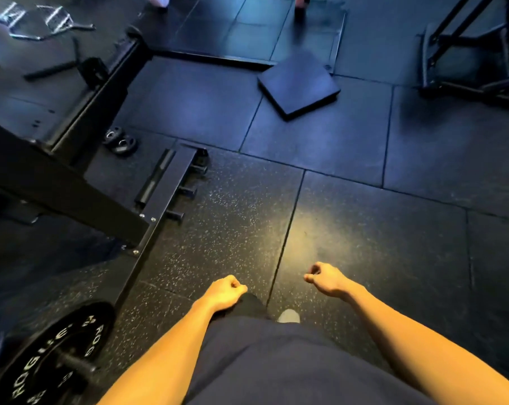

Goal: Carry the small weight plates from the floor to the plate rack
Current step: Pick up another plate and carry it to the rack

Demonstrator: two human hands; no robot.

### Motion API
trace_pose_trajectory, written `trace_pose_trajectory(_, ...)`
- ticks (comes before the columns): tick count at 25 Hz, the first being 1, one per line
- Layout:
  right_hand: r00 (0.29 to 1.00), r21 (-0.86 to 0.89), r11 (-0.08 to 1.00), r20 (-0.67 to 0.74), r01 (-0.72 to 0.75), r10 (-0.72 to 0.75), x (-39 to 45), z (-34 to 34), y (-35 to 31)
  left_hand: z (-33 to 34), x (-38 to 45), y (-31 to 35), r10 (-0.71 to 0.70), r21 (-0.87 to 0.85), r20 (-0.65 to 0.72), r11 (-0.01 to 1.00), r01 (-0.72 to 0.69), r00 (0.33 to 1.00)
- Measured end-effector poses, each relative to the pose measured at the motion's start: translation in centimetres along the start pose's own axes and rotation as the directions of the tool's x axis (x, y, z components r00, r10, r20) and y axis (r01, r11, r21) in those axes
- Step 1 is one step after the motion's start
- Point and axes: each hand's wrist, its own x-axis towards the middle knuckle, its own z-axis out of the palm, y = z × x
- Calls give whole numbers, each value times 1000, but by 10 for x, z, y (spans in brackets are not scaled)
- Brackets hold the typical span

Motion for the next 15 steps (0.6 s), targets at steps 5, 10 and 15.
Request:
trace_pose_trajectory(5,991,-88,996,128,-28,39,49,-35,8,-19,55,48,-42,25,26,999,41,999)
trace_pose_trajectory(10,984,-170,985,167,-34,63,148,-134,-16,-92,144,128,-64,36,104,998,61,993)
trace_pose_trajectory(15,1000,-83,996,-22,-23,21,249,-293,-85,-213,238,242,-7,70,67,998,2,998)
